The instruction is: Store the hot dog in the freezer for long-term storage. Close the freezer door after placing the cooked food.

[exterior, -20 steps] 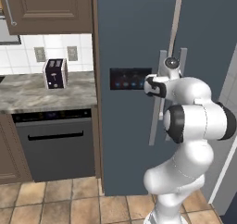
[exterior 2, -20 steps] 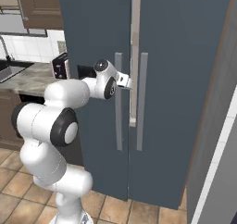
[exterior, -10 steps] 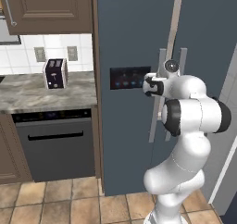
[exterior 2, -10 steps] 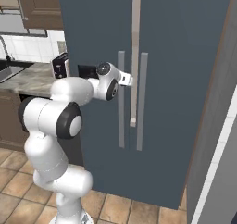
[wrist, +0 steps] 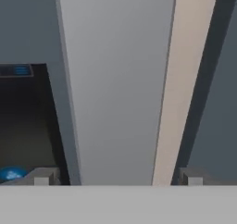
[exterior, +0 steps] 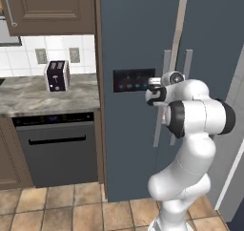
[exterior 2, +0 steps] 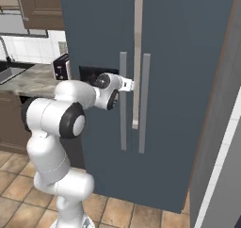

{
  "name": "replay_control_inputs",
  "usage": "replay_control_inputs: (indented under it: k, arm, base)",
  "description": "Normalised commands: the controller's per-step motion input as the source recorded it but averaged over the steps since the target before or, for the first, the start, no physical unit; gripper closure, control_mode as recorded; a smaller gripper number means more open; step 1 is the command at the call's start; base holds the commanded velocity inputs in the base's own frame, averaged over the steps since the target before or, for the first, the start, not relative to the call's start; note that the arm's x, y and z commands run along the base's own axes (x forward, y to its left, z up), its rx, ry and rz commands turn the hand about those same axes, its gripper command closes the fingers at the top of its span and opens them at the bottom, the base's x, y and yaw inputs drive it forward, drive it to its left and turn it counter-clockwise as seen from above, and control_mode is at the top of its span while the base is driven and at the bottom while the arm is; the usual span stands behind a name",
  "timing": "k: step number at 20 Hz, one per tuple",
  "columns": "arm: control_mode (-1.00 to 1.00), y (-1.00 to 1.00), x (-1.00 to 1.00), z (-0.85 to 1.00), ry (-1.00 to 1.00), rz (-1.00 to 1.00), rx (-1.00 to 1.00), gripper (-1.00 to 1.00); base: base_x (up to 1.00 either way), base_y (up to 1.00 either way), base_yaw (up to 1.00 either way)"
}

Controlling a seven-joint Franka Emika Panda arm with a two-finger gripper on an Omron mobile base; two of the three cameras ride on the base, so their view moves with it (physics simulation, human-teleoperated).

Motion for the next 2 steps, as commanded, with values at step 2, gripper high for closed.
replay_control_inputs:
  k: [2]
  arm:
    - [-1.00,-0.03,0.19,0.08,0.02,0.00,0.00,-1.00]
  base:
    - [0.00,0.00,0.00]
